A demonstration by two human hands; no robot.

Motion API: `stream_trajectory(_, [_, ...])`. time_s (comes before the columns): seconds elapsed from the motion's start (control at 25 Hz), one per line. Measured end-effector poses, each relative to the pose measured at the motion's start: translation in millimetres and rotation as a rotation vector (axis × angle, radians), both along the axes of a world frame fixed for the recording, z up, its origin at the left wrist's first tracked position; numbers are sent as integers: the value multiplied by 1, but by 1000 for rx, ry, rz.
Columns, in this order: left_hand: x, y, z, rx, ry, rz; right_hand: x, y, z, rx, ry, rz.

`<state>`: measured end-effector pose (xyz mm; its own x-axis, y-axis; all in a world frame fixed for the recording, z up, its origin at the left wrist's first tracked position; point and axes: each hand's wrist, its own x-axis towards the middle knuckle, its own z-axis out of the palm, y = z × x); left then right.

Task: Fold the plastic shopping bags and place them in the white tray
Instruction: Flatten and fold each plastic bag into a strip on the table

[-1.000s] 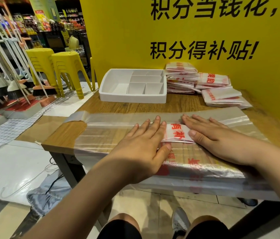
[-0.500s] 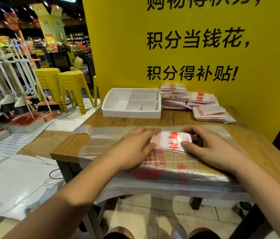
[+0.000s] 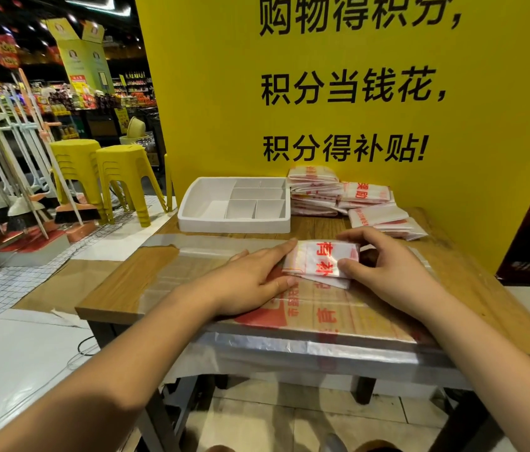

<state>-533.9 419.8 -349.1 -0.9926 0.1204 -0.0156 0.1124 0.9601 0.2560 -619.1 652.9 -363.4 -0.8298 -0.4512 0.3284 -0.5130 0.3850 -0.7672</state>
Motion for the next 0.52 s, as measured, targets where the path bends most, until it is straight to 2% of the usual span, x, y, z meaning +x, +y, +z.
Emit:
stream_trajectory(0.08, [-4,-3,2,-30,48,35,-10,-2,8,-111,-43,-54])
stream_trajectory(0.2, [-3,-6,-7,-36,248,35,-40,-11,27,-77,48,-202])
stream_trajectory(0.36, [6,-4,-26,95,305,6,-87,-40,36,143,116,-313])
stream_trajectory(0.52, [2,-7,-32,110,321,-8,-115,-66,24,424,240,-325])
